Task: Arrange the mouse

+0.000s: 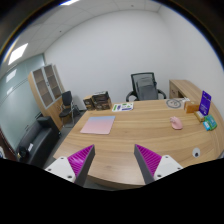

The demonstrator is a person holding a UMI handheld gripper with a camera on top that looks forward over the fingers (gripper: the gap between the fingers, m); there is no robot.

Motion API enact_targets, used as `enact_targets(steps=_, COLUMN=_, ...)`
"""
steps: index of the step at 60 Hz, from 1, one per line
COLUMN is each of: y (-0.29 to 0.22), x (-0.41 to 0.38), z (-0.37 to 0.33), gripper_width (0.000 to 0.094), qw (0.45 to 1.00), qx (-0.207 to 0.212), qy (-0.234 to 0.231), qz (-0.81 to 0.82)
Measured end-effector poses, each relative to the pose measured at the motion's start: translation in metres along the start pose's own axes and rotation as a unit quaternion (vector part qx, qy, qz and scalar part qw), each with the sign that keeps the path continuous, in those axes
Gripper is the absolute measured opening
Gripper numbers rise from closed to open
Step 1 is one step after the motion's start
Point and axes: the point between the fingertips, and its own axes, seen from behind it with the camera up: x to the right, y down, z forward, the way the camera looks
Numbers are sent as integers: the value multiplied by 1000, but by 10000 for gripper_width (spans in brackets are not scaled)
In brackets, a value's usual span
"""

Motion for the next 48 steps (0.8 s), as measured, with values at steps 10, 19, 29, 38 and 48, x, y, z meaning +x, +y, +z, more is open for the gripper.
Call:
enact_targets(steps=10, y=11, x=37, z=22, gripper_width=827, qw=998, qx=1, qy=58, qz=7)
enact_targets(steps=19, y=26, x=110, z=38, gripper_width=829, qw=992, qx=-4, qy=122, qz=23)
enact_targets(steps=29, y=23, x=204, z=71, gripper_width=831, qw=986, qx=5, qy=162, qz=46)
enact_targets(steps=38, y=13, x=288, z=118, gripper_width=827, qw=983, qx=0, qy=182, qz=28)
enact_targets(steps=48, y=3, x=364, z=178, gripper_width=827, qw=982, qx=-14, qy=190, qz=7)
